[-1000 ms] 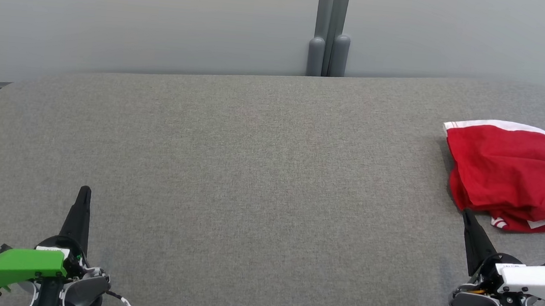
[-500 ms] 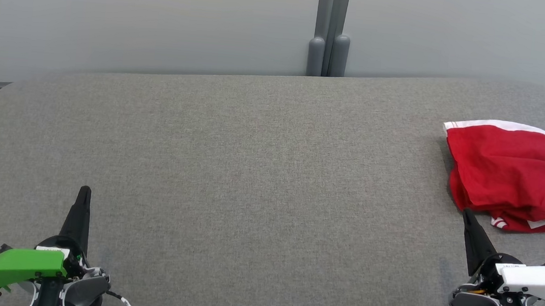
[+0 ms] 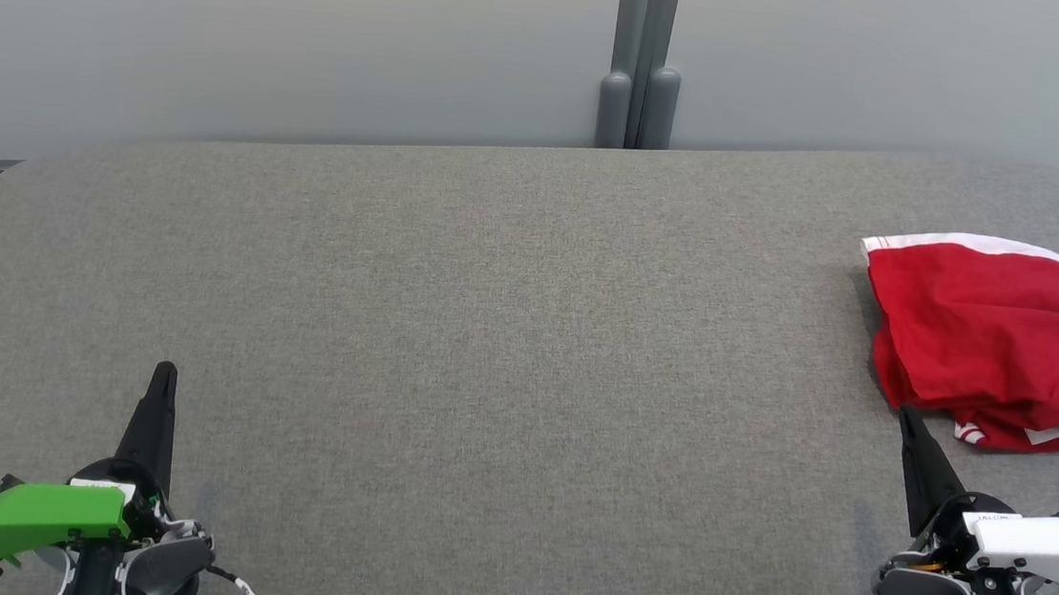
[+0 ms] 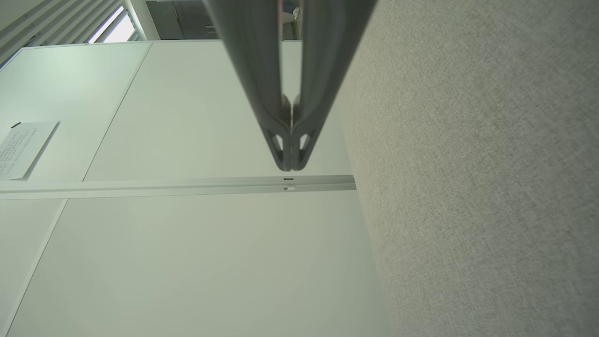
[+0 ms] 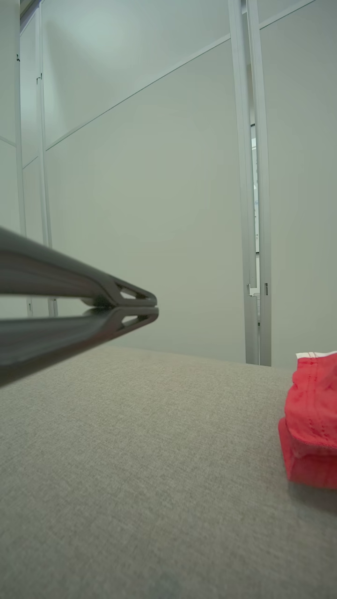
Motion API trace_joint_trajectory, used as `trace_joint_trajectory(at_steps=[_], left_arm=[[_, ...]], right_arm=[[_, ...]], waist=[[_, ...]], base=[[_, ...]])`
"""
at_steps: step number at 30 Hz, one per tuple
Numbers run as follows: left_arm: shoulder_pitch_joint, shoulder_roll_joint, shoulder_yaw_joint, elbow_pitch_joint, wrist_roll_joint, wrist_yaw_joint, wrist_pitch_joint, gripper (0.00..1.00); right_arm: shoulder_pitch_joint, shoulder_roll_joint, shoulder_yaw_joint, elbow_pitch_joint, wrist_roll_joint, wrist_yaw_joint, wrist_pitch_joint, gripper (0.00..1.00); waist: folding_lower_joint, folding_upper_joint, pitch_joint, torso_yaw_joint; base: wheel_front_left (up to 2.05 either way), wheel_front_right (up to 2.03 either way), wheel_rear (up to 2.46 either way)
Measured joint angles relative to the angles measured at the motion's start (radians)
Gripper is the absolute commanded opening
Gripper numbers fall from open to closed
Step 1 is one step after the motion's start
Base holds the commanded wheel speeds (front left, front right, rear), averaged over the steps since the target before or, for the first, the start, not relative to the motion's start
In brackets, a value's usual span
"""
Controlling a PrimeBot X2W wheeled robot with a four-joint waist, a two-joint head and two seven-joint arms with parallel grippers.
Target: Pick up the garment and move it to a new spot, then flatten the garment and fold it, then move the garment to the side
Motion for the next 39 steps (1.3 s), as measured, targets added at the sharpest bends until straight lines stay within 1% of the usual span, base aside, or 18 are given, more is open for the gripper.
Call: trace_joint_trajectory(at_steps=[39], left_arm=[[0.0, 0.0, 0.0, 0.0, 0.0, 0.0, 0.0, 0.0]], right_arm=[[0.0, 0.0, 0.0, 0.0, 0.0, 0.0, 0.0, 0.0]], waist=[[0.0, 0.0, 0.0, 0.0]], base=[[0.0, 0.0, 0.0]])
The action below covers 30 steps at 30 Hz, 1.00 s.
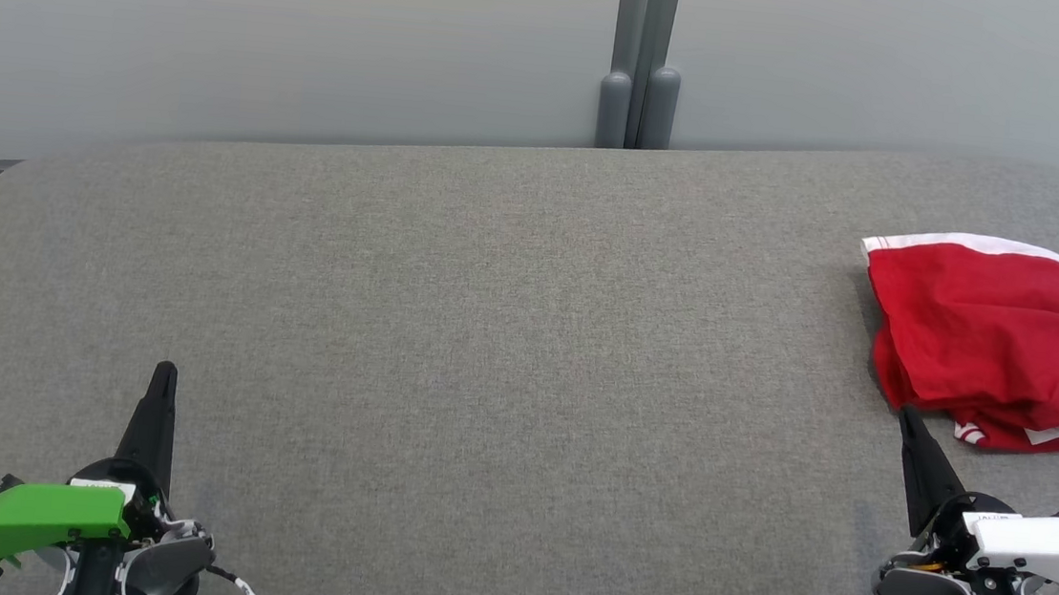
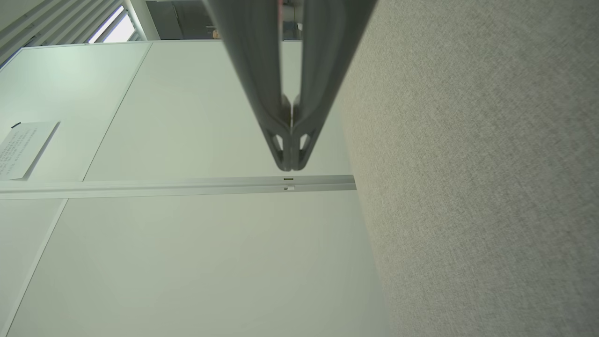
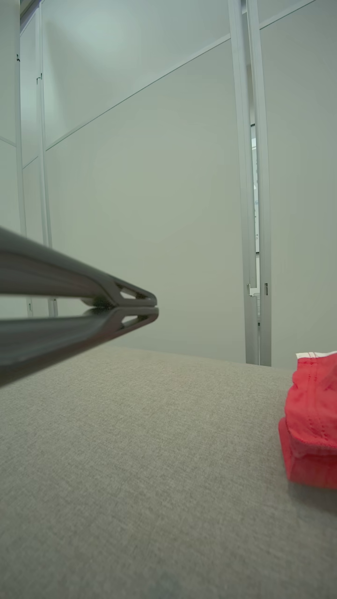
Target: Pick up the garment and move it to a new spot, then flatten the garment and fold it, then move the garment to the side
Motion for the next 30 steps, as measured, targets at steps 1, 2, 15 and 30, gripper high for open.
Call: trace_joint_trajectory(at_steps=[1, 2, 15, 30], left_arm=[[0.0, 0.0, 0.0, 0.0, 0.0, 0.0, 0.0, 0.0], [0.0, 0.0, 0.0, 0.0, 0.0, 0.0, 0.0, 0.0], [0.0, 0.0, 0.0, 0.0, 0.0, 0.0, 0.0, 0.0], [0.0, 0.0, 0.0, 0.0, 0.0, 0.0, 0.0, 0.0]], right_arm=[[0.0, 0.0, 0.0, 0.0, 0.0, 0.0, 0.0, 0.0], [0.0, 0.0, 0.0, 0.0, 0.0, 0.0, 0.0, 0.0], [0.0, 0.0, 0.0, 0.0, 0.0, 0.0, 0.0, 0.0], [0.0, 0.0, 0.0, 0.0, 0.0, 0.0, 0.0, 0.0]], waist=[[0.0, 0.0, 0.0, 0.0], [0.0, 0.0, 0.0, 0.0], [0.0, 0.0, 0.0, 0.0], [0.0, 0.0, 0.0, 0.0]], base=[[0.0, 0.0, 0.0], [0.0, 0.0, 0.0], [0.0, 0.0, 0.0], [0.0, 0.0, 0.0]])
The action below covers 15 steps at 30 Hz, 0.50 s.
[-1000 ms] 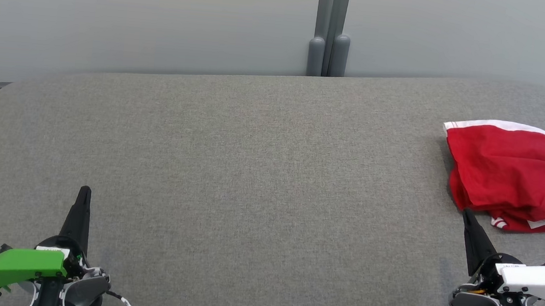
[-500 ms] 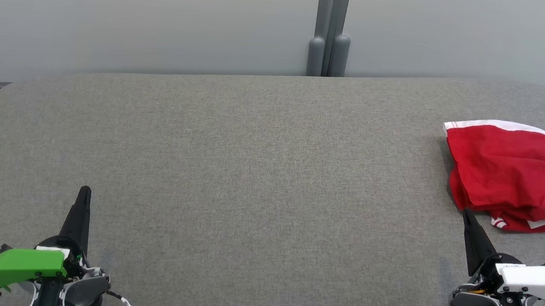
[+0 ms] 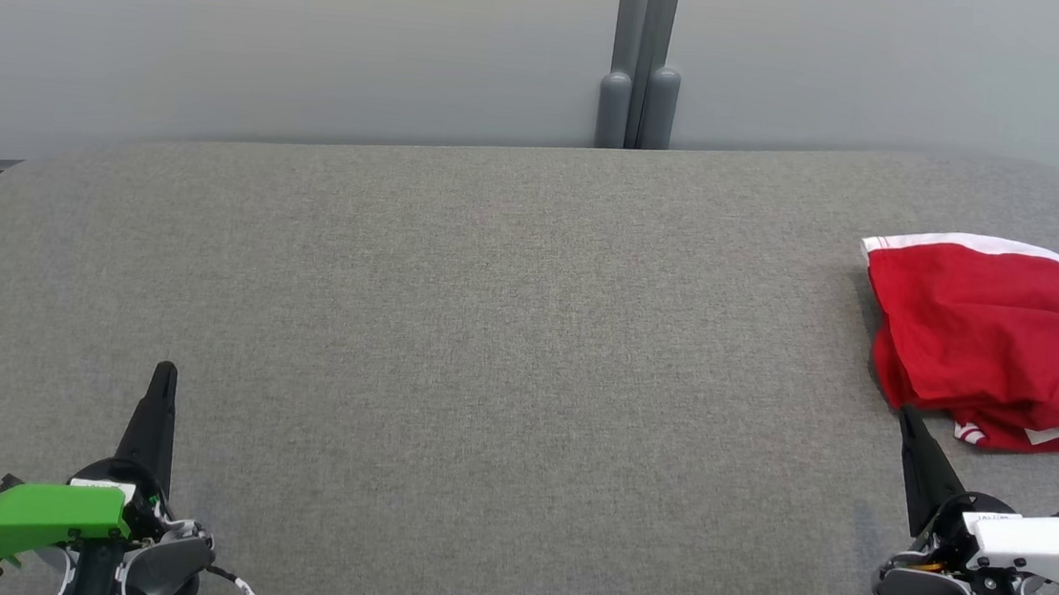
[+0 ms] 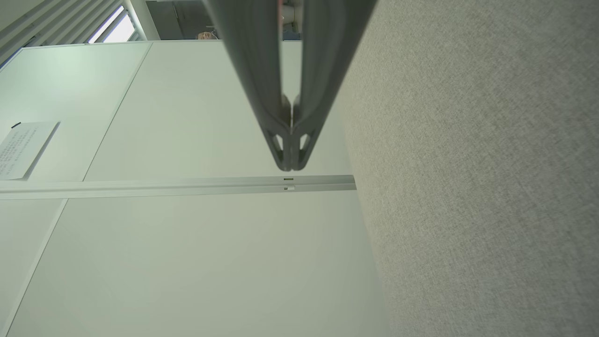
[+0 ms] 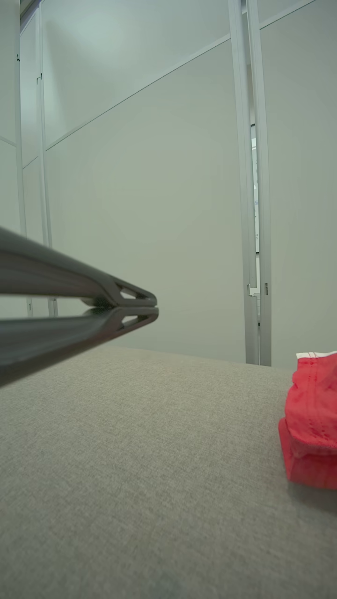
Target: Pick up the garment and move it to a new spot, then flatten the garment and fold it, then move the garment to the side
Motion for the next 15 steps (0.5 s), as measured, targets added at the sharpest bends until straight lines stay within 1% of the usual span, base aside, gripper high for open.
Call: trace_joint_trajectory(at_steps=[15], left_arm=[[0.0, 0.0, 0.0, 0.0, 0.0, 0.0, 0.0, 0.0]], right_arm=[[0.0, 0.0, 0.0, 0.0, 0.0, 0.0, 0.0, 0.0]], waist=[[0.0, 0.0, 0.0, 0.0]], base=[[0.0, 0.0, 0.0]])
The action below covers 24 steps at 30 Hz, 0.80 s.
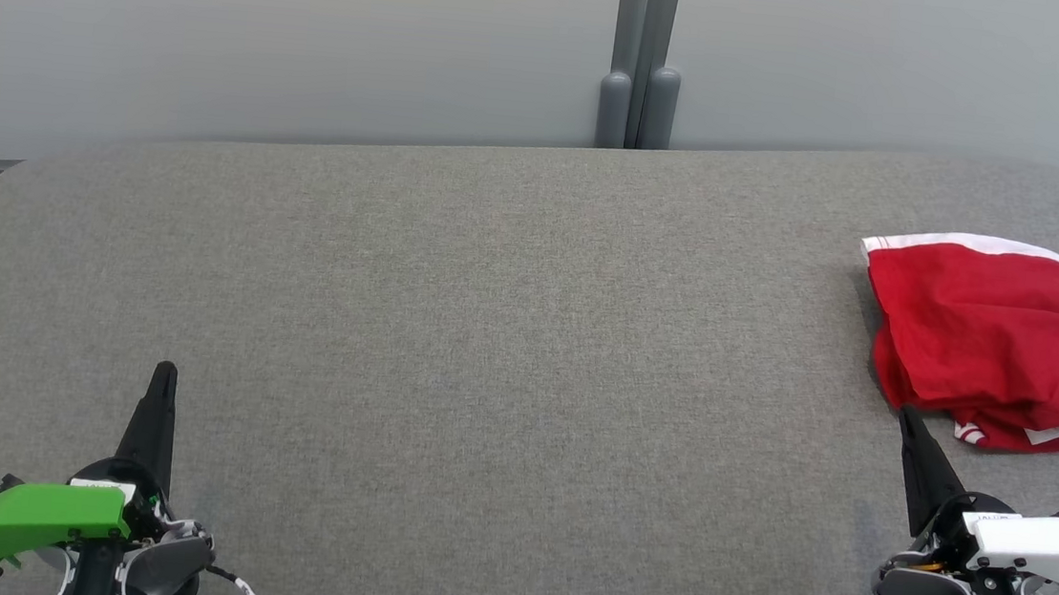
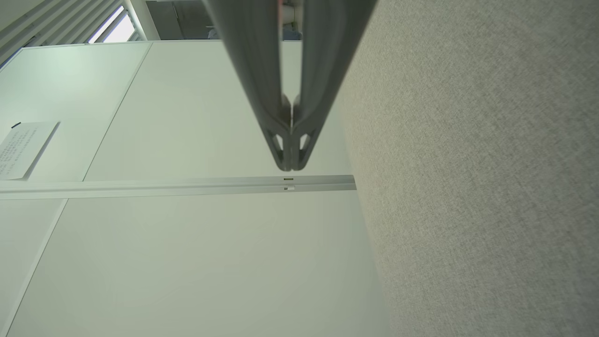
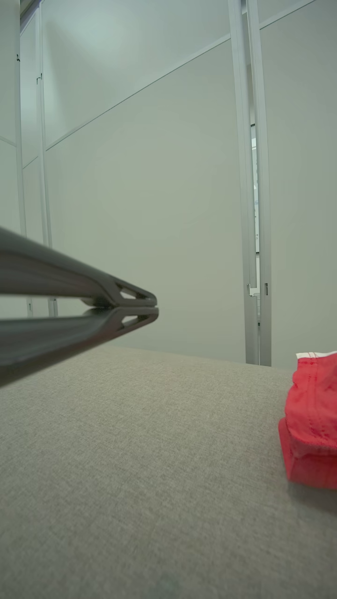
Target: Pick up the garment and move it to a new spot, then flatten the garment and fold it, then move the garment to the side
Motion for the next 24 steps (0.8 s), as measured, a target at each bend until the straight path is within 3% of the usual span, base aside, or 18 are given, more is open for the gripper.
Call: trace_joint_trajectory(at_steps=[24], left_arm=[[0.0, 0.0, 0.0, 0.0, 0.0, 0.0, 0.0, 0.0]], right_arm=[[0.0, 0.0, 0.0, 0.0, 0.0, 0.0, 0.0, 0.0]], waist=[[0.0, 0.0, 0.0, 0.0]], base=[[0.0, 0.0, 0.0]])
